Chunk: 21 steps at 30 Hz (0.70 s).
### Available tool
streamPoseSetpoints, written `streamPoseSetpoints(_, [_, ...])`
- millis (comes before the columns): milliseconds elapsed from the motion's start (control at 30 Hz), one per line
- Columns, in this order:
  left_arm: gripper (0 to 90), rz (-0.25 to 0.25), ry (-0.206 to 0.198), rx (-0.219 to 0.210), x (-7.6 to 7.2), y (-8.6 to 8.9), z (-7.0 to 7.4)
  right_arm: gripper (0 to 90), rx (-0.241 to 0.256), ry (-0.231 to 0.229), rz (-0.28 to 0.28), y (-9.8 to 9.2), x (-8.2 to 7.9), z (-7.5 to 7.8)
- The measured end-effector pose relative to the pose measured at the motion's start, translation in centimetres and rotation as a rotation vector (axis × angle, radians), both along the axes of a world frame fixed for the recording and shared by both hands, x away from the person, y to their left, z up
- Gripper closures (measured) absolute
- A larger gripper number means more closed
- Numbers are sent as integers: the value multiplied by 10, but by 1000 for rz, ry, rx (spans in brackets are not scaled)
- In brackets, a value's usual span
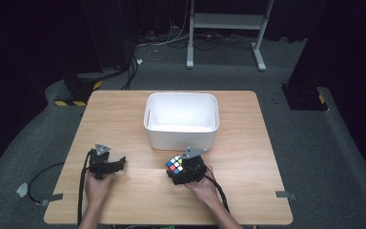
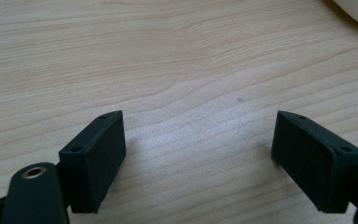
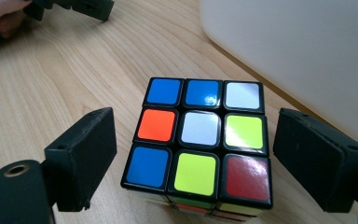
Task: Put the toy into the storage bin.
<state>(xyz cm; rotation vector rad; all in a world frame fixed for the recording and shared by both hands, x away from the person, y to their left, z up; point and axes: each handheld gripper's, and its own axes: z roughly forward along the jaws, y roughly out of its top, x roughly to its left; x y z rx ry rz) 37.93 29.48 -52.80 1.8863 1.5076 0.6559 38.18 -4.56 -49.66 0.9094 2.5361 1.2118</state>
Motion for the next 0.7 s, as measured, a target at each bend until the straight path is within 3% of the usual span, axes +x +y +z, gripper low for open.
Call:
streamPoseSetpoints(367, [178, 1, -1, 2, 0, 0, 0, 227, -36, -22, -20, 10, 2, -11])
streamPoseSetpoints(700, [183, 1, -1, -1, 0, 0, 0, 328, -55, -54, -13, 11, 0, -10])
